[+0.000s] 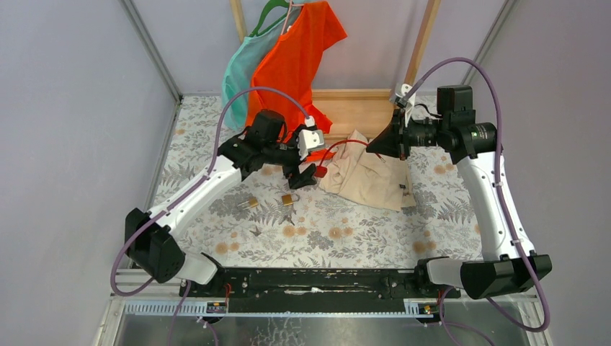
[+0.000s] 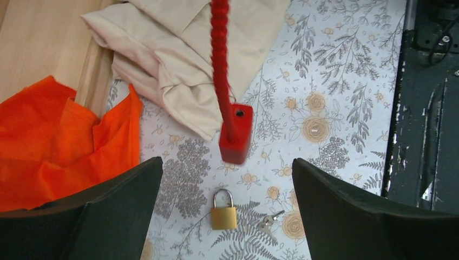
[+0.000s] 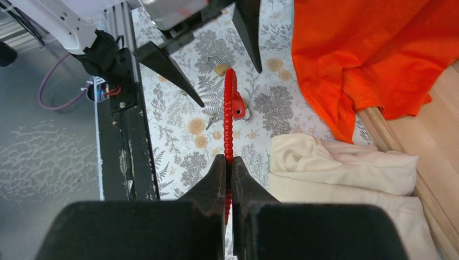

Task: Lock with the key
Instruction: Lock the lock.

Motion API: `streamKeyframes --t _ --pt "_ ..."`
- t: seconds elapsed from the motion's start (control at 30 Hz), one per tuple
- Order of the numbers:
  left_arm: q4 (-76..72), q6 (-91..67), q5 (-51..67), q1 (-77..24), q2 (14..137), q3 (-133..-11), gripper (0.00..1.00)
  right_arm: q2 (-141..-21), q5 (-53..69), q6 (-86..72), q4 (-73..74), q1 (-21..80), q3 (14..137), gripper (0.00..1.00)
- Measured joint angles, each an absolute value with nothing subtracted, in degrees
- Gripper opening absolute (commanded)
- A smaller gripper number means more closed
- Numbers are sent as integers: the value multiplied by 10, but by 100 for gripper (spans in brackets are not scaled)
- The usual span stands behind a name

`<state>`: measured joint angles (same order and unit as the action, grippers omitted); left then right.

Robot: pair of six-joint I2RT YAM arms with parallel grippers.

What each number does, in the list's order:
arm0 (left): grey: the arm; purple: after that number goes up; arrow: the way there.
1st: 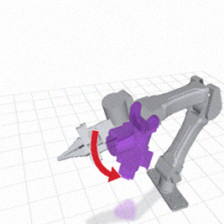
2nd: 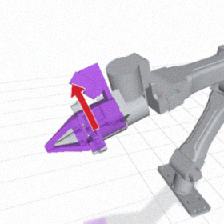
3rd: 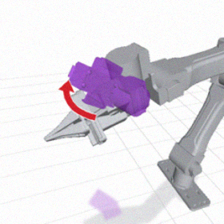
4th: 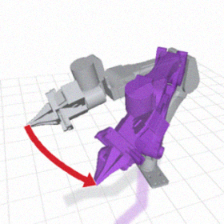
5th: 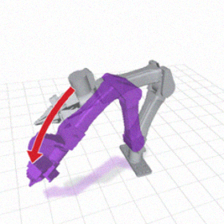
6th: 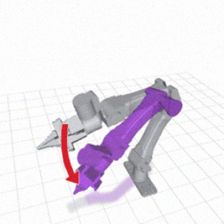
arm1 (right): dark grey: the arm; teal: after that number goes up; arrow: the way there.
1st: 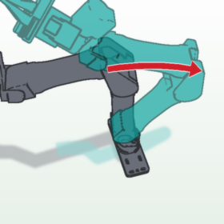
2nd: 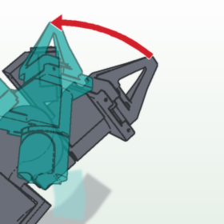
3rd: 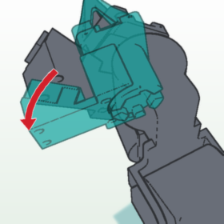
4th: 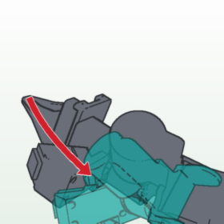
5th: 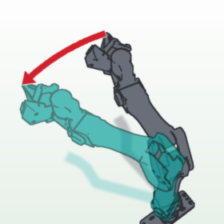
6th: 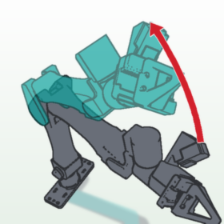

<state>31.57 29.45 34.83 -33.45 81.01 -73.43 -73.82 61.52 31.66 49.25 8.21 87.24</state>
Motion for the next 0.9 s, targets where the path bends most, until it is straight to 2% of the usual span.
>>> streamKeyframes --t 0.2,0.6,0.9 --pt "318 299 395 -321 842 -751 84 -735 643 287 478 85 876 0" --pt "299 296 467 -310 841 -717 55 -715 672 217 414 85 863 0" --pt "278 290 479 -307 841 -715 51 -714 676 202 398 85 851 0"
